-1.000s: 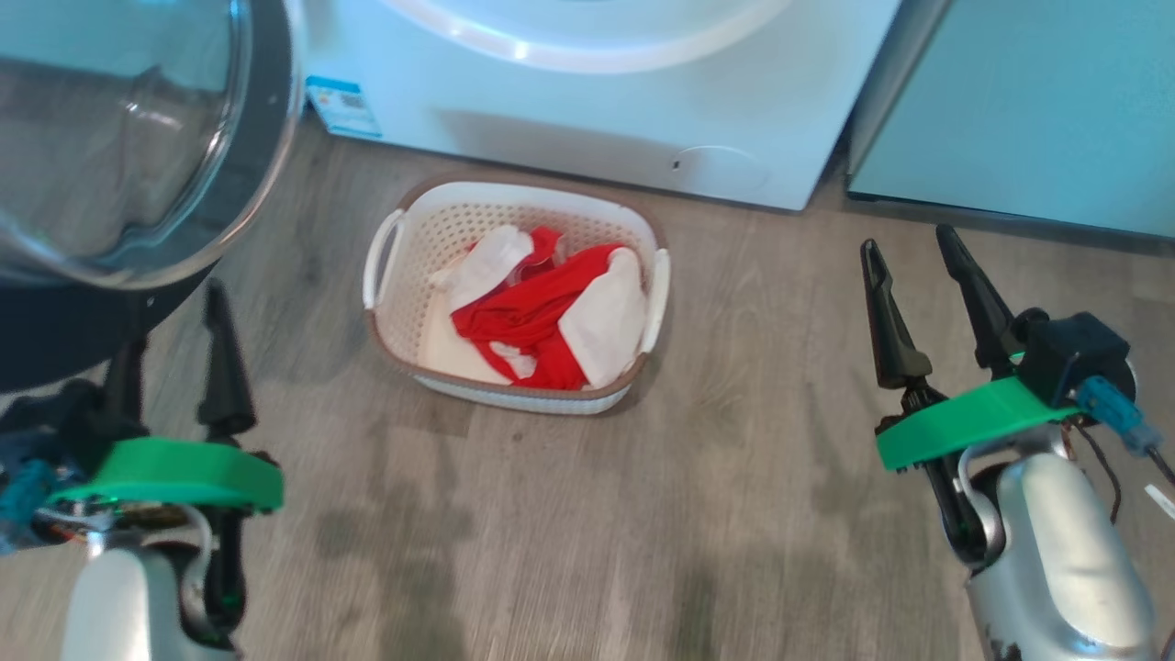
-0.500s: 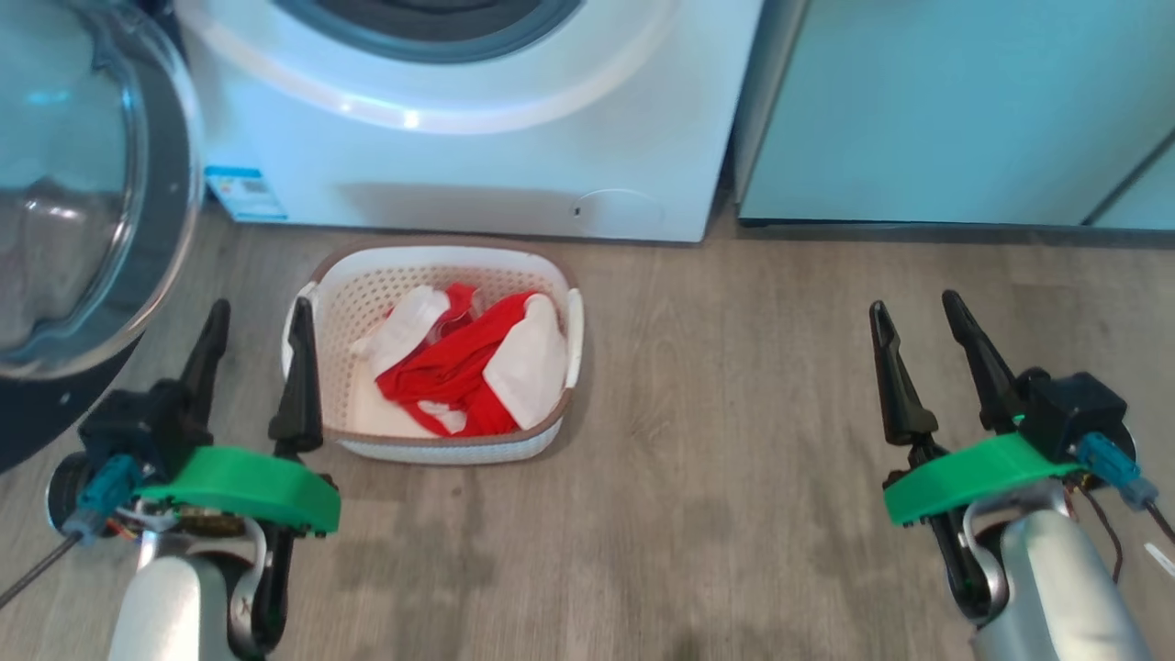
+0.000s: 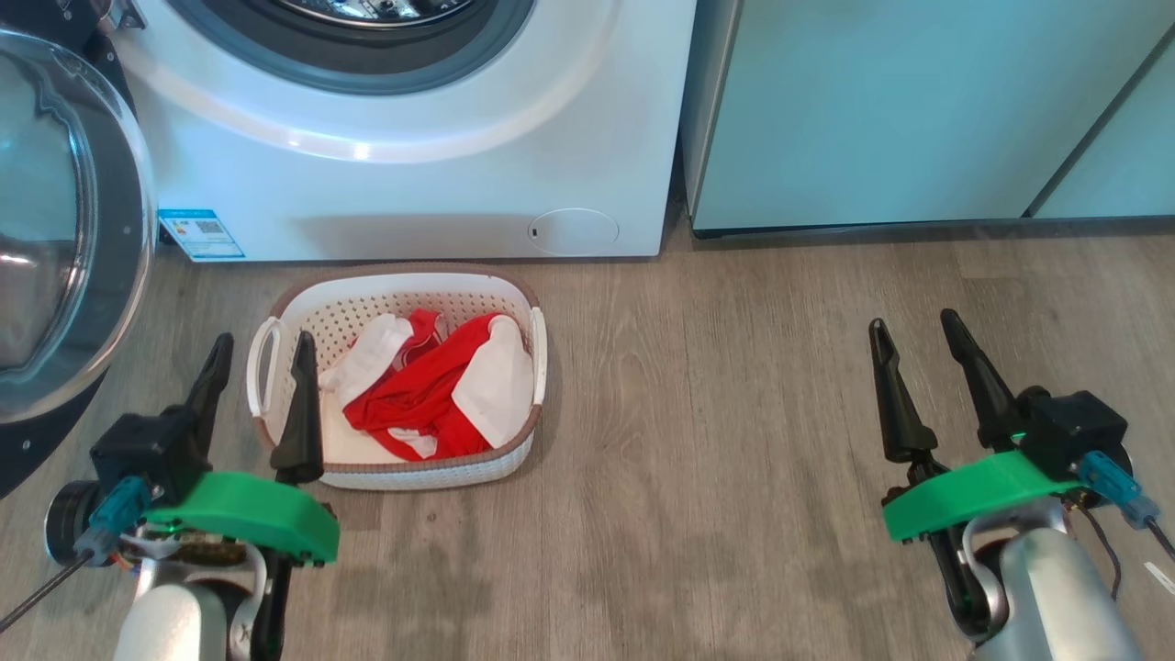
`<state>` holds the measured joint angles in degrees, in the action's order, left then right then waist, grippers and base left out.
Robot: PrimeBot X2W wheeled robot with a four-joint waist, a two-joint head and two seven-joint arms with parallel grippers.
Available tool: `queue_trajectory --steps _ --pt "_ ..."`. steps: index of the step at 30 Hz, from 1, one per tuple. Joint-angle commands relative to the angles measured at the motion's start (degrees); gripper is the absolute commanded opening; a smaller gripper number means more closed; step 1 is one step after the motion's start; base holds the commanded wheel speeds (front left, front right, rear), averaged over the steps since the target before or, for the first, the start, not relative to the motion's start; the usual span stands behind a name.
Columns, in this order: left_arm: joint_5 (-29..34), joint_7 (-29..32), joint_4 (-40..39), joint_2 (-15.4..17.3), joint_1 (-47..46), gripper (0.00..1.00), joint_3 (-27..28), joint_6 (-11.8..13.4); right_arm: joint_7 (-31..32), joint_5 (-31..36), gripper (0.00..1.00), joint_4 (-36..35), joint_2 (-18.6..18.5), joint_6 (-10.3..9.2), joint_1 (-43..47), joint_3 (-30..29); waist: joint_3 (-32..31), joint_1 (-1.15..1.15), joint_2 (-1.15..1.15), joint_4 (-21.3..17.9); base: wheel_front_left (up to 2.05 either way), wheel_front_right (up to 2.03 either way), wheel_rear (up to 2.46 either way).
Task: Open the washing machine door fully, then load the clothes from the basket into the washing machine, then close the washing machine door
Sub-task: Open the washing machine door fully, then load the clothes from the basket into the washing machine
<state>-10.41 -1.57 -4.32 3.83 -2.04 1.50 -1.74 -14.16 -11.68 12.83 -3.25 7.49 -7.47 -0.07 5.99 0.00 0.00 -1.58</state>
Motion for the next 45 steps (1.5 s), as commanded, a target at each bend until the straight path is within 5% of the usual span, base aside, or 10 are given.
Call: queue_trajectory --steps 1,27,45 --pt "0.6 0.1 -2.4 1.0 -1.1 1.00 1.4 0.4 -0.3 -0.2 1.00 -2.2 0.4 0.00 -1.1 1.4 0.1 0.00 0.00 0.1 0.00 0.00 0.00" --pt "0.7 0.2 -2.2 2.2 -2.0 1.00 0.3 1.4 -0.4 -0.8 1.00 -1.9 0.4 0.00 -1.5 1.3 0.6 0.00 0.00 0.0 0.01 -0.02 0.01" --pt "0.4 0.1 -2.2 2.9 -2.4 1.00 -0.5 1.7 -0.6 -0.9 1.00 -1.7 0.4 0.00 -1.8 1.1 0.7 0.00 0.00 -0.5 1.54 -1.57 0.03"
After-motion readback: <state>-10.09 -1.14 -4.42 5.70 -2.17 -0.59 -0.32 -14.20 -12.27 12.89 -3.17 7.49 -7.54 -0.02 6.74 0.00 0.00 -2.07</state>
